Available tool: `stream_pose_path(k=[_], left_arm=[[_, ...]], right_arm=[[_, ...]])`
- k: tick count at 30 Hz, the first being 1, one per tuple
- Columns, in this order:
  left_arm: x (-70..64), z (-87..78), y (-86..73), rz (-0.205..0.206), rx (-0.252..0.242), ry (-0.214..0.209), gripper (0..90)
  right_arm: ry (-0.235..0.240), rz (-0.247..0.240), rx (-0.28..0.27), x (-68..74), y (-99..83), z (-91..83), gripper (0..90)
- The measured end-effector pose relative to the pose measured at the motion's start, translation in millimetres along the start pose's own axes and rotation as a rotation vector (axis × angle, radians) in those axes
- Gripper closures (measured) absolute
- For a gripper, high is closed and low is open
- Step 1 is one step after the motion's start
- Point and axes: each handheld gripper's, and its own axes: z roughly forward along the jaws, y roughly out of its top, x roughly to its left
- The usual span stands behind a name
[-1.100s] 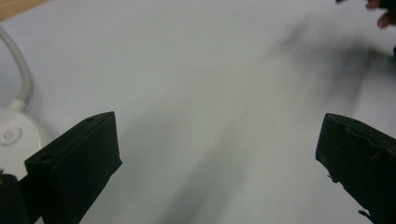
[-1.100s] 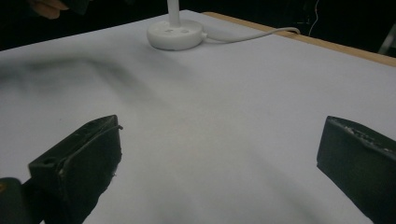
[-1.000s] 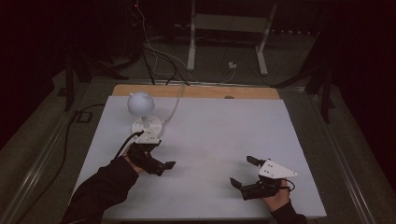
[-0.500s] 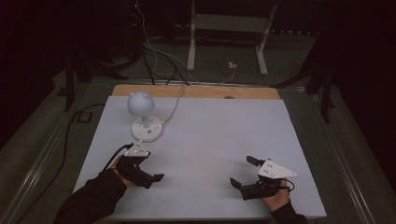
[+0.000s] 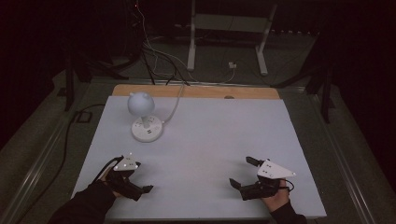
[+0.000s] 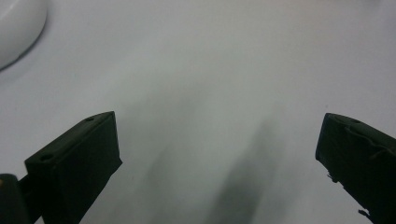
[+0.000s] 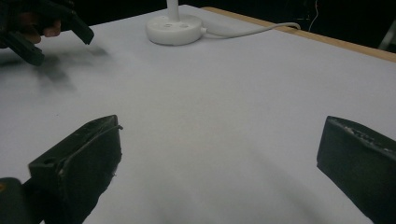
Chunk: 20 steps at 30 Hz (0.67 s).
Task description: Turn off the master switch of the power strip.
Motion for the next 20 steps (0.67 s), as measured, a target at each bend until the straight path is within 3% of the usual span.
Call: stream_pose_path(k=[6, 11, 14, 20], left_arm=[[-0.4, 0.1, -14.4, -0.018, -0.043, -0.017, 0.4], [-1.8, 4.6, -13.6, 0.015, -0.037, 0.031, 0.4], [-0.4, 7.0, -13.1, -0.001, -0.046, 0.028, 0.5], [-0.6, 6.8, -12.3, 0.007, -0.047, 0.023, 0.4]], right_arm=[[0.001, 0.0, 0.0, 0.1, 0.0, 0.0, 0.0], [0.003, -0.005, 0.003, 1.1, 0.1, 0.7, 0.0], [0.005, -0.003, 0.002, 1.1, 0.1, 1.0, 0.0], [0.01, -0.002, 0.008, 0.7, -0.4, 2.0, 0.0]])
